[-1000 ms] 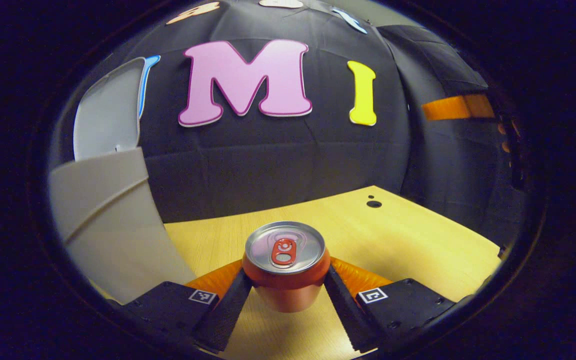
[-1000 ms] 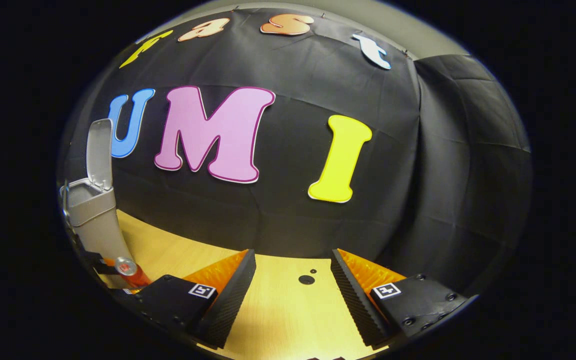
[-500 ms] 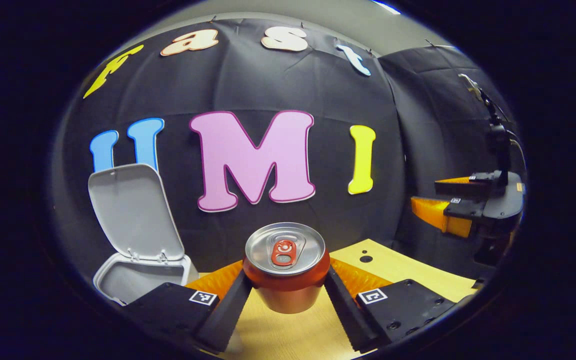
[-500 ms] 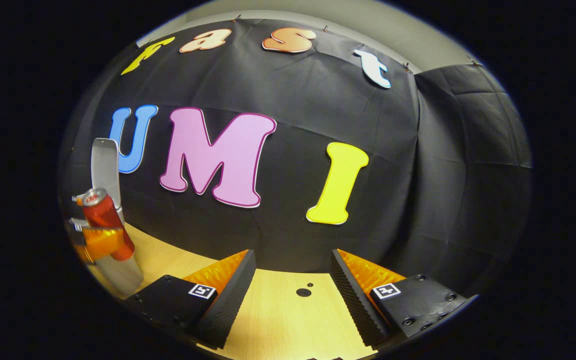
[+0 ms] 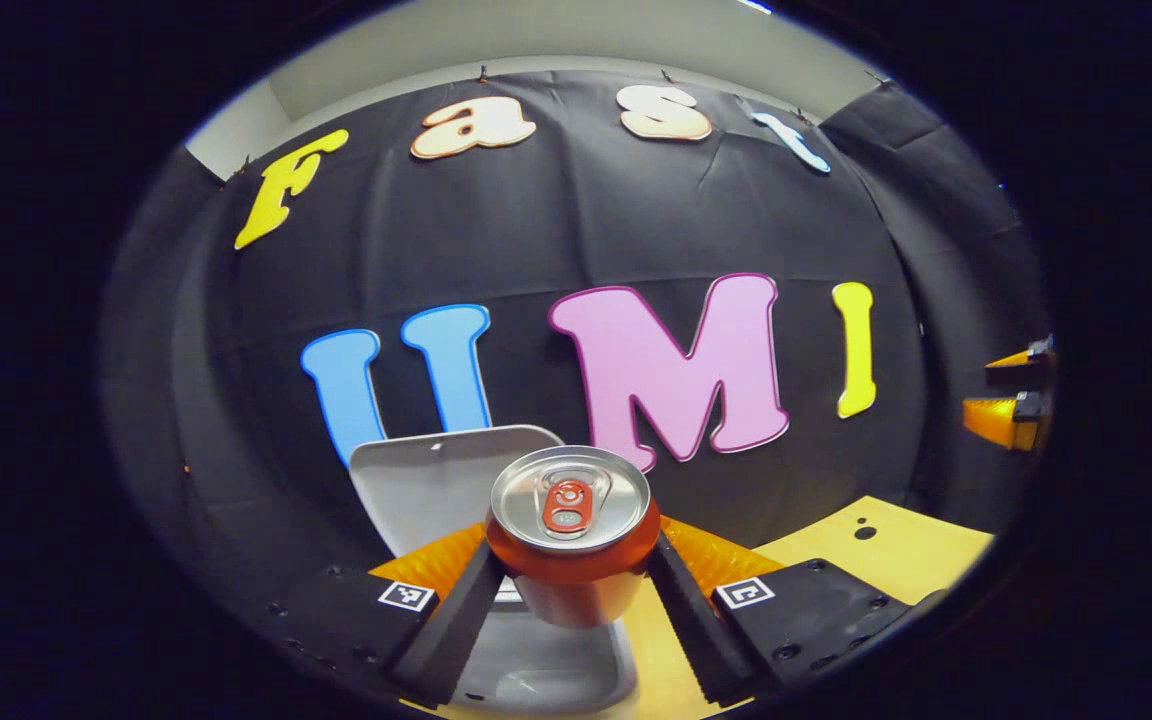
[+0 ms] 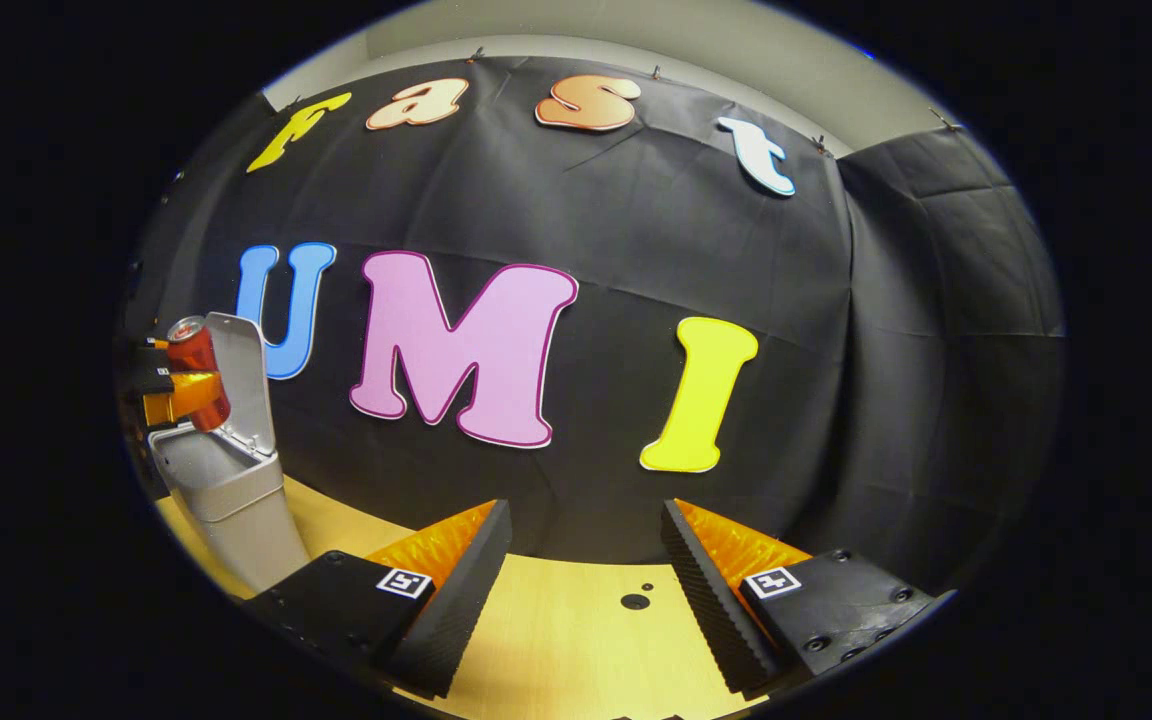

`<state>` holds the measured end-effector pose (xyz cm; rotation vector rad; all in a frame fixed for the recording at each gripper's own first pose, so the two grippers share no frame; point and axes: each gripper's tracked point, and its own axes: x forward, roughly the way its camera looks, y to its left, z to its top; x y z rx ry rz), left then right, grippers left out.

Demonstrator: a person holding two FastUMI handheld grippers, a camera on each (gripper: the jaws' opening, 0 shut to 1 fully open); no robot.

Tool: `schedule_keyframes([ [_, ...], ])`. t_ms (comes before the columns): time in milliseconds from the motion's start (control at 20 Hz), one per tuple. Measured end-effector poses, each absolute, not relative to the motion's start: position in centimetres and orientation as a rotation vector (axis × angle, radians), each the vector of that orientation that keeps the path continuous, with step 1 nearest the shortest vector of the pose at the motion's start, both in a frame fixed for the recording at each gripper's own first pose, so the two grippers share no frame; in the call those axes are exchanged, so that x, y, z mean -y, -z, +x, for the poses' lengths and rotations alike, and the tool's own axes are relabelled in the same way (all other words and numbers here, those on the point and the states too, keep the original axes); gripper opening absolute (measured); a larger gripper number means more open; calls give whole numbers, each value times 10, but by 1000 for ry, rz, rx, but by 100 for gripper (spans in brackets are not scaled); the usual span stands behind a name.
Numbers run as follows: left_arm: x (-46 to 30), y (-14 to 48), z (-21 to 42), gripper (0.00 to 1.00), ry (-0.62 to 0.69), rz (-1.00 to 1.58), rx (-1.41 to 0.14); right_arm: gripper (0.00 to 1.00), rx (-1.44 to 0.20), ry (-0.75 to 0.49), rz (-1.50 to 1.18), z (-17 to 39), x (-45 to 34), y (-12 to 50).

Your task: Press the lid of the desktop garbage bin to open it, pick up the crumpled paper on the desktop and throw it into the bin, then pick up the pop can on the desktop and drop it into the bin, and finally close the garbage bin lid.

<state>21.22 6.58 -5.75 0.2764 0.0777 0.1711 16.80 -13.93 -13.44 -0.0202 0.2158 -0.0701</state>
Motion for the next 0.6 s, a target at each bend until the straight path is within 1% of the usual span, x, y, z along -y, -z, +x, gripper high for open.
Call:
schedule_keyframes([
  [150,-112,82,207,87,-241,245,-131,97,-223,53,-22,166,134,135],
  [300,-133,103,198,87,-264,213,-182,97,-221,44,-42,165,131,135],
  [350,-134,108,199,87,-264,208,-188,89,-223,40,-43,165,130,136],
  [400,-134,111,200,87,-261,201,-192,97,-230,37,-38,165,129,137],
  [600,-134,126,200,88,-268,157,-218,97,-233,31,-16,161,124,139],
])
